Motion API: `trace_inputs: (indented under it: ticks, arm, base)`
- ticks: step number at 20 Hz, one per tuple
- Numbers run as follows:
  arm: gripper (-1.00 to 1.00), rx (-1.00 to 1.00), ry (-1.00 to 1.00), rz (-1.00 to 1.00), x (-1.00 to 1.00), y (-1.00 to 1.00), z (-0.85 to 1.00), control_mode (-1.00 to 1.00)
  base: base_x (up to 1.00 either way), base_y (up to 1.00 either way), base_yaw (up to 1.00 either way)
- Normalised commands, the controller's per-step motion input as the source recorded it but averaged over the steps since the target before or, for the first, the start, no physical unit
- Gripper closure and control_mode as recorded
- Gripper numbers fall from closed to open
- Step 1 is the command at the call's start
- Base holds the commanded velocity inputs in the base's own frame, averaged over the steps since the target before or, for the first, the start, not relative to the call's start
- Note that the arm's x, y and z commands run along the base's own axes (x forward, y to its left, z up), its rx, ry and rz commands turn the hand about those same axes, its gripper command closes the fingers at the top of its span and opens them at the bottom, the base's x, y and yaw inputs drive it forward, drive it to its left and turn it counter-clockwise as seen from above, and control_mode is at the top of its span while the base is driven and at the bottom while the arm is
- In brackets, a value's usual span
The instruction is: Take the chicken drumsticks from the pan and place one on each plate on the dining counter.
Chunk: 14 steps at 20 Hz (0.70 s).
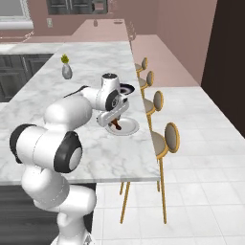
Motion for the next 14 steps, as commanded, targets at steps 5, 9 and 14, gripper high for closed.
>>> trace_inputs:
  ticks: [5, 9, 14]
  arm:
    - [1.0, 0.0, 0.07, 0.03, 0.54, 0.28, -0.11, -1.0]
    - [1.0, 0.0, 0.12, 0.0, 0.46, 0.22, -0.21, -1.0]
    - [1.0, 0.03, 0.09, 0.0, 0.35, -0.01, -0.25, -1.0]
  base:
    - [0.0, 0.0, 0.0]
    - [0.0, 0.0, 0.0]
    - [0.0, 0.0, 0.0]
